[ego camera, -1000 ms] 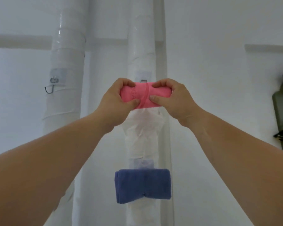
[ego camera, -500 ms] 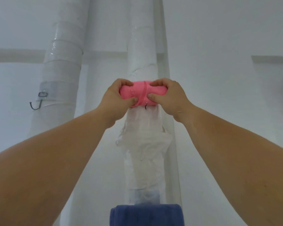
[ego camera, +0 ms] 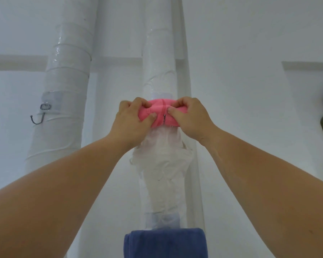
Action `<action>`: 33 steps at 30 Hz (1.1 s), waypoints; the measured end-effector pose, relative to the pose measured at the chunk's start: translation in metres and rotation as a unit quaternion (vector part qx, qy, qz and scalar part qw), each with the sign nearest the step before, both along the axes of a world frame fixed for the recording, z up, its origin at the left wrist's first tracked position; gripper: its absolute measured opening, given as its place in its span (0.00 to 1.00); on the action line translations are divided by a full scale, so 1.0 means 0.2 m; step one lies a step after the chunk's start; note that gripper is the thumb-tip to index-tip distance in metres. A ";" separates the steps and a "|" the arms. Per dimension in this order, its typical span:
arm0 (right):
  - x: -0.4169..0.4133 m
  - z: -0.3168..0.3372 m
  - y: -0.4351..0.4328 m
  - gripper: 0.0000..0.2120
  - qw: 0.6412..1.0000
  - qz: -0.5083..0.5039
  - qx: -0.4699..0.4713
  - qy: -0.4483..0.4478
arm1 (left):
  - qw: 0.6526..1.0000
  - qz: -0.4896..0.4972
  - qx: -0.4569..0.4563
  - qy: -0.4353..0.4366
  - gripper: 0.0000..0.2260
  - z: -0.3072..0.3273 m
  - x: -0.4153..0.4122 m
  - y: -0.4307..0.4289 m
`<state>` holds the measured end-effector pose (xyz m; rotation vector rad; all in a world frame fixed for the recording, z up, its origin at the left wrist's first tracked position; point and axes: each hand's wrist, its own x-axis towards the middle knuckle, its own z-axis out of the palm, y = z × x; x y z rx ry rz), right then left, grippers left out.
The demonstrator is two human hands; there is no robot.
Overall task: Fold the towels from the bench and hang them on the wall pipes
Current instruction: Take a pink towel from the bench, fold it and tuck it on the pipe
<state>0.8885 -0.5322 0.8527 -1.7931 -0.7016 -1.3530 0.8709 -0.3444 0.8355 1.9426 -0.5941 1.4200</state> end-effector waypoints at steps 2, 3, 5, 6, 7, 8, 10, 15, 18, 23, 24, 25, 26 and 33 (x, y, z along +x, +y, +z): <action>0.01 -0.02 0.02 0.11 0.981 -0.167 -0.062 -0.079 | 0.976 0.179 0.079 -0.093 0.15 -0.02 0.01 0.00; 0.01 -0.04 0.03 0.10 0.966 -0.214 -0.082 -0.121 | 0.963 0.213 0.115 -0.116 0.17 -0.03 0.01 0.00; 0.02 -0.07 0.03 0.14 0.958 -0.228 -0.117 -0.129 | 0.951 0.228 0.176 -0.109 0.23 -0.04 0.03 -0.02; 0.03 -0.08 0.03 0.20 0.962 -0.215 -0.132 -0.101 | 0.953 0.220 0.189 -0.091 0.25 -0.05 0.05 -0.02; 0.05 -0.08 0.03 0.24 0.966 -0.202 -0.143 -0.070 | 0.958 0.203 0.190 -0.069 0.25 -0.06 0.07 -0.02; 0.07 -0.09 0.03 0.26 0.969 -0.190 -0.149 -0.043 | 0.965 0.181 0.185 -0.049 0.26 -0.07 0.09 -0.02; 0.11 -0.10 0.03 0.26 0.977 -0.156 -0.141 -0.012 | 0.973 0.149 0.175 -0.026 0.27 -0.09 0.13 -0.02; 0.19 -0.10 0.04 0.26 0.990 -0.080 -0.105 -0.038 | 0.978 0.118 0.164 -0.046 0.27 -0.08 0.20 -0.02; 0.24 -0.12 0.04 0.26 0.993 -0.062 -0.087 -0.056 | 0.980 0.108 0.158 -0.056 0.27 -0.08 0.23 -0.02; 0.25 -0.12 0.04 0.27 0.993 -0.071 -0.083 -0.045 | 0.979 0.110 0.161 -0.057 0.28 -0.08 0.23 -0.02; 0.24 -0.11 0.03 0.27 0.992 -0.081 -0.089 -0.036 | 0.978 0.114 0.164 -0.052 0.28 -0.07 0.23 -0.02; 0.22 -0.11 0.03 0.27 0.990 -0.094 -0.098 -0.025 | 0.977 0.121 0.168 -0.047 0.28 -0.07 0.22 -0.02; 0.20 -0.10 0.02 0.27 0.988 -0.108 -0.109 -0.012 | 0.975 0.131 0.173 -0.041 0.28 -0.07 0.21 -0.02; 0.00 -0.06 -0.01 0.29 0.945 -0.249 -0.195 0.081 | 0.926 0.274 0.260 0.026 0.32 -0.02 0.04 0.00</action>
